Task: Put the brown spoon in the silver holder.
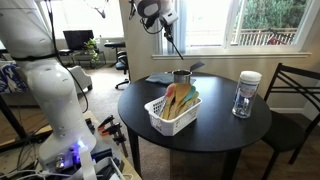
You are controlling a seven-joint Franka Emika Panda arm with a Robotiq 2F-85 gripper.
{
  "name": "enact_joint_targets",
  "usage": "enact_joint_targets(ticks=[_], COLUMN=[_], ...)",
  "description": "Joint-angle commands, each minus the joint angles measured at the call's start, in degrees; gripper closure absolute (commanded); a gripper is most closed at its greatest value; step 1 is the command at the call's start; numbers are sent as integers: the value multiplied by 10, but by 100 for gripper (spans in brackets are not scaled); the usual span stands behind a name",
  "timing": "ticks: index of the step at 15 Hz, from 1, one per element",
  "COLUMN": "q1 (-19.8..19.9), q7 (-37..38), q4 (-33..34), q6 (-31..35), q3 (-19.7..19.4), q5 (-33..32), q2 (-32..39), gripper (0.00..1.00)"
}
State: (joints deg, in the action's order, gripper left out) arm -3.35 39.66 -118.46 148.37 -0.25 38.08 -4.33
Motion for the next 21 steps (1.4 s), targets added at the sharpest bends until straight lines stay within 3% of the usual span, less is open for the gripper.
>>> enact_joint_targets(ticks=[1,4,13,21], q1=[8,22,69,75], q7=[-66,-83,-51,155], q4=[26,35,46,80], q6=[-47,-99,-125,-132], q3=[-6,-17,-46,-64], q5=[93,154,174,165], q2=[22,44,119,181], gripper=[93,93,93,93])
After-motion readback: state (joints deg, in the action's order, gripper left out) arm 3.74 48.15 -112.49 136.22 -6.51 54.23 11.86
